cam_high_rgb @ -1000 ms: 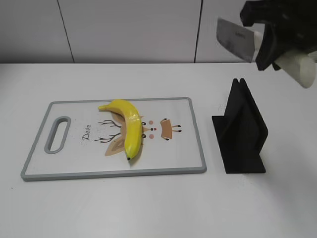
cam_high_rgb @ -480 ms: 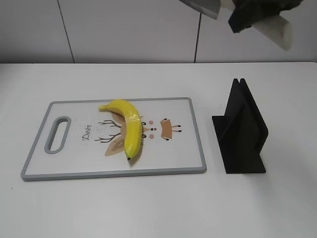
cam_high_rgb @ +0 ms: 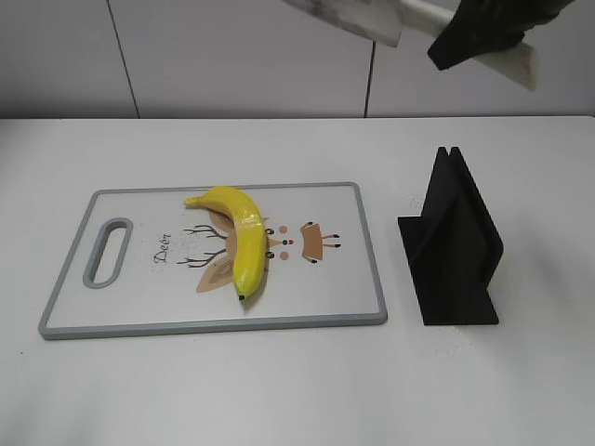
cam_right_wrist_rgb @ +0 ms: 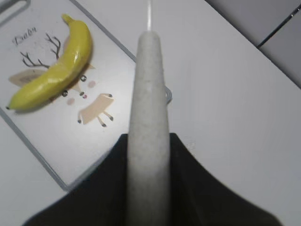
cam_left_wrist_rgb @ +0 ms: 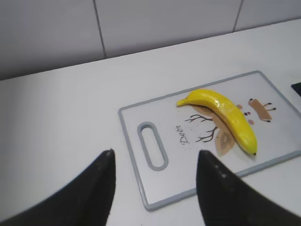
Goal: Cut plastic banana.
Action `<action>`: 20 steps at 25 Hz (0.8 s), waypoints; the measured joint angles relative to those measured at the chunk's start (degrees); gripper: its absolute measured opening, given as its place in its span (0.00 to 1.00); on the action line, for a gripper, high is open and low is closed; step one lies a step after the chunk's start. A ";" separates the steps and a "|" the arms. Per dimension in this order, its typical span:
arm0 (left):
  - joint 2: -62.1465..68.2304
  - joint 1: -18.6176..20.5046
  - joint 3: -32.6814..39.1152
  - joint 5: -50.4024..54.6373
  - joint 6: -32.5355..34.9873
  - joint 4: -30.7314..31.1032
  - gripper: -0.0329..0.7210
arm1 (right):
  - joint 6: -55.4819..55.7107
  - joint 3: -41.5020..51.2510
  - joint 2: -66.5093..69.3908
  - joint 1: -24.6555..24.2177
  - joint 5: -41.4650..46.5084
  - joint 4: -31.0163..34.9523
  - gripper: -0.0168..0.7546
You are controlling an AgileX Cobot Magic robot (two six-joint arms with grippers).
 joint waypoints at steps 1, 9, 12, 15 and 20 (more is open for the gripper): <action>2.52 0.00 -1.10 -0.40 2.73 -1.64 0.72 | -3.73 -0.01 0.61 -0.17 0.81 0.35 0.24; 26.42 0.00 -14.71 2.92 30.01 -15.43 0.72 | -29.60 -1.10 7.41 -0.17 3.85 8.74 0.24; 34.29 -1.36 -20.22 5.06 38.06 -19.06 0.71 | -36.07 -1.65 9.96 -0.17 5.54 9.85 0.24; 41.22 -4.97 -24.92 5.48 43.62 -19.33 0.71 | -38.44 -4.29 12.84 0.08 9.50 10.37 0.24; 51.07 -12.05 -31.03 4.84 48.95 -16.33 0.71 | -39.24 -12.19 18.74 1.16 12.11 11.11 0.24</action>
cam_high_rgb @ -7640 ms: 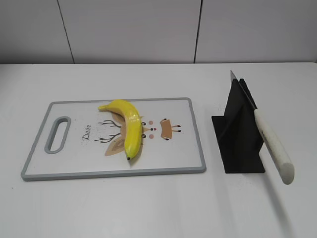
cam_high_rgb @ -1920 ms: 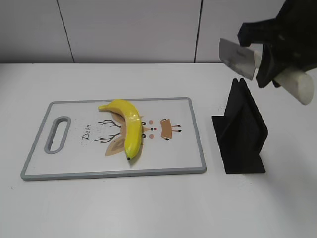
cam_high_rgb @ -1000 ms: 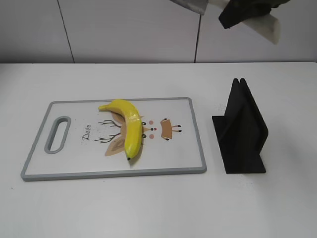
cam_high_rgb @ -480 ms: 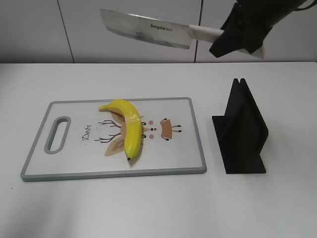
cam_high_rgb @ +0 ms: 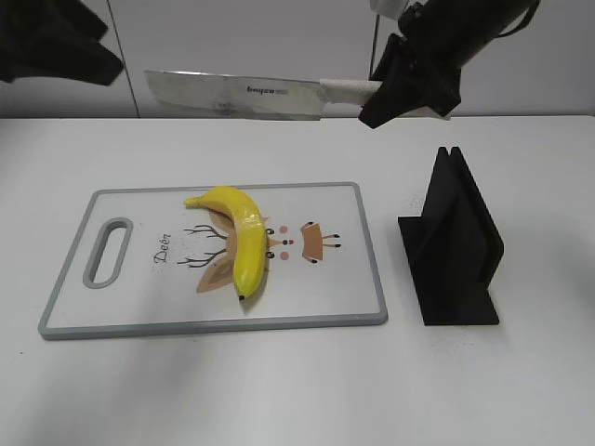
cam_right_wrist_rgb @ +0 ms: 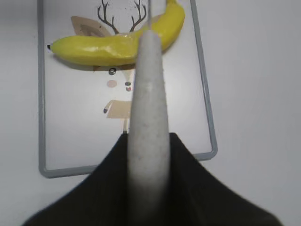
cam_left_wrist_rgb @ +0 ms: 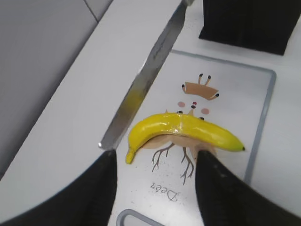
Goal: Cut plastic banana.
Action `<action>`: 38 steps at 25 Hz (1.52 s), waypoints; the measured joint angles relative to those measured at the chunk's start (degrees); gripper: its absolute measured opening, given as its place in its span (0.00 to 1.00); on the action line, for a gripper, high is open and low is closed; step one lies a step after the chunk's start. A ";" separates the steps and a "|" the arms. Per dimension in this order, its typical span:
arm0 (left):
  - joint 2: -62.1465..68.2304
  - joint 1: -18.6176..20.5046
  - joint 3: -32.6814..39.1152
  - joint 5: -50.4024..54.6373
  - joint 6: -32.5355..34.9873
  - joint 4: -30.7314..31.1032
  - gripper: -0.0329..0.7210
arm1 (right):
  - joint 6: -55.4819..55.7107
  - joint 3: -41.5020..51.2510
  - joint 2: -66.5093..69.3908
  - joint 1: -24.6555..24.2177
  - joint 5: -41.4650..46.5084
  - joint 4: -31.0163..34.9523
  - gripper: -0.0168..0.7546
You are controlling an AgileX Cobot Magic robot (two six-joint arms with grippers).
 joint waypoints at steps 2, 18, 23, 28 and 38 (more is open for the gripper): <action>3.85 -1.97 -1.53 -0.80 0.48 3.37 0.71 | -2.52 -2.94 2.21 0.59 2.72 -0.14 0.24; 19.70 -3.92 -4.73 -7.03 0.82 10.81 0.49 | -7.07 -9.38 9.98 2.94 3.41 -0.32 0.24; 22.49 -3.92 -4.73 -7.66 0.87 9.62 0.23 | -7.07 -9.38 10.10 2.94 2.35 -0.31 0.24; 23.97 -4.28 -4.73 -7.56 1.29 8.84 0.05 | -7.58 -9.55 11.27 2.94 1.99 -1.97 0.24; 27.80 -5.11 -4.67 -7.63 1.79 8.72 0.02 | -7.95 -9.66 15.23 2.88 2.11 -3.52 0.24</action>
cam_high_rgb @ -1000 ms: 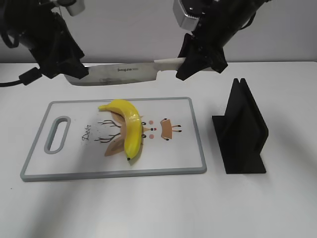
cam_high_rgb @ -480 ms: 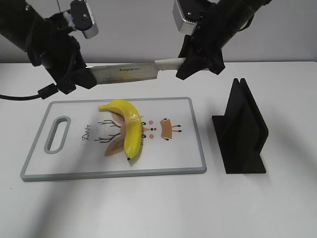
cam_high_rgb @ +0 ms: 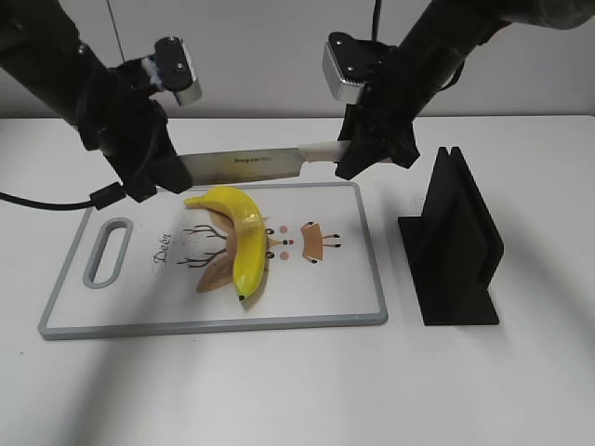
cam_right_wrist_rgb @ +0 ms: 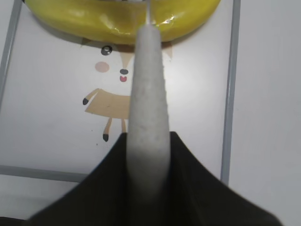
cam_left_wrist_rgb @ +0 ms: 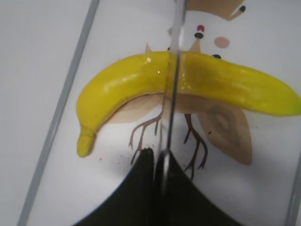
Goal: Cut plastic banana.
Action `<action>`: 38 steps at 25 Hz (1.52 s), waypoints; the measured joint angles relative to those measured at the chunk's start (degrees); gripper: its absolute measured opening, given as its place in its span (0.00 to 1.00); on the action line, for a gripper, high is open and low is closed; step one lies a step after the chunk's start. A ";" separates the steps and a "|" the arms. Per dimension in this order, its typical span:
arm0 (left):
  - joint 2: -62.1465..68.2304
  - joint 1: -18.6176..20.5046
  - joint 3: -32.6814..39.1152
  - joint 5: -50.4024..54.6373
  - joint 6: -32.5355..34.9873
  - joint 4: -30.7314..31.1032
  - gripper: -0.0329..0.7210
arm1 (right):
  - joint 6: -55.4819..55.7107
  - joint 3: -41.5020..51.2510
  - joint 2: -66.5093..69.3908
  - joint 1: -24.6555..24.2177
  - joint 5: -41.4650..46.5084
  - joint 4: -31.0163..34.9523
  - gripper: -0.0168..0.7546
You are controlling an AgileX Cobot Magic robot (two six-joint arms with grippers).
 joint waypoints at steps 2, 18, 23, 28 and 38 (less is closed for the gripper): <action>2.12 -0.19 -0.05 -0.29 0.00 -0.52 0.02 | 0.00 0.00 0.98 0.00 0.00 -0.54 0.24; 13.88 -0.15 -1.69 -0.58 0.15 -2.61 0.01 | 0.53 -0.98 9.87 -0.57 -0.69 -0.79 0.24; 13.77 -0.15 -1.69 -0.64 0.15 -2.43 0.01 | 0.85 -0.98 9.74 -0.57 -0.61 -0.79 0.24; 12.18 -0.26 -1.26 -1.38 0.15 -2.05 0.01 | 1.92 -0.66 8.24 -0.26 -0.81 -1.73 0.24; 1.27 -0.52 -0.56 -0.59 -0.01 -0.30 0.01 | 2.72 -0.04 -1.55 0.05 -0.60 -2.80 0.24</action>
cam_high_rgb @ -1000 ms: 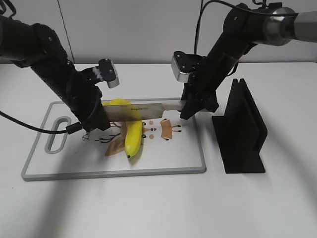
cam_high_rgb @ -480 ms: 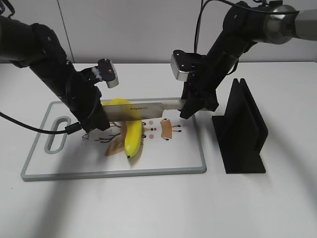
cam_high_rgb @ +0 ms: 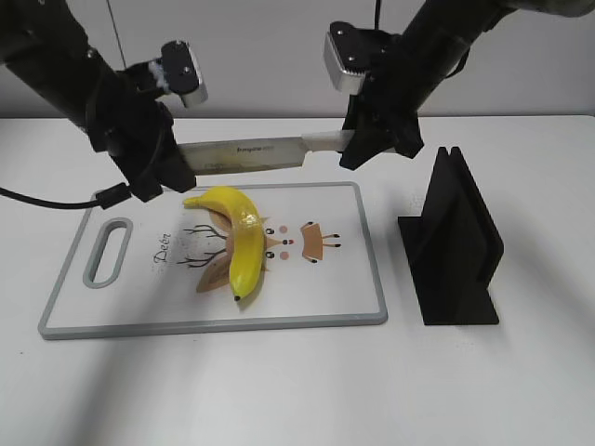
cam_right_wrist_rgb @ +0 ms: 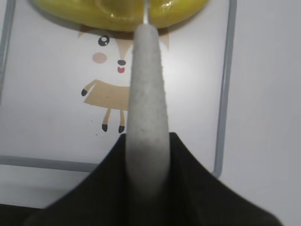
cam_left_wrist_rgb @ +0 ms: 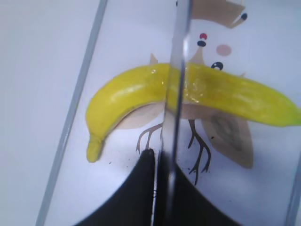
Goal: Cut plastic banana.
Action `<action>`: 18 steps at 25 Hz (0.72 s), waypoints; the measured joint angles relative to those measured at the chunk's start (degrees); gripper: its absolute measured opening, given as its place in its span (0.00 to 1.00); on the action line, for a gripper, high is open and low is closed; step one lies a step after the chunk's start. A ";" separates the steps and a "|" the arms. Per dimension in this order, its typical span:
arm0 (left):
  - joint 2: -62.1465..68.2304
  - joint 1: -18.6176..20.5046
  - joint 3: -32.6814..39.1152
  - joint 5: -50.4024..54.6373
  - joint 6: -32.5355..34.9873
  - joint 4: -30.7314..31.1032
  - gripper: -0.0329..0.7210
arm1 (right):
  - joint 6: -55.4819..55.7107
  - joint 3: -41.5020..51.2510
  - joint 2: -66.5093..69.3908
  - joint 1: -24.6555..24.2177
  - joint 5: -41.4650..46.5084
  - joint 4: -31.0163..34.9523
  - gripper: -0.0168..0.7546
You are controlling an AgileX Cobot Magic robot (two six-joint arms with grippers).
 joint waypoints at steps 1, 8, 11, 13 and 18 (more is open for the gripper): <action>-1.13 0.00 0.00 0.60 0.00 0.00 0.01 | 0.05 0.00 -0.87 0.00 0.35 0.00 0.24; -4.50 0.00 0.00 2.65 -0.17 0.54 0.01 | 0.23 0.00 -3.30 0.00 1.87 0.23 0.24; -4.62 0.00 0.00 3.99 -0.28 0.71 0.10 | 0.57 0.00 -3.30 0.06 2.45 -0.62 0.24; -4.67 0.00 0.00 4.49 -0.39 0.91 0.30 | 0.86 0.00 -3.30 0.06 2.52 -2.01 0.24; -5.45 0.00 0.05 4.80 -0.57 0.98 0.85 | 1.21 0.00 -3.30 0.00 2.58 -3.04 0.24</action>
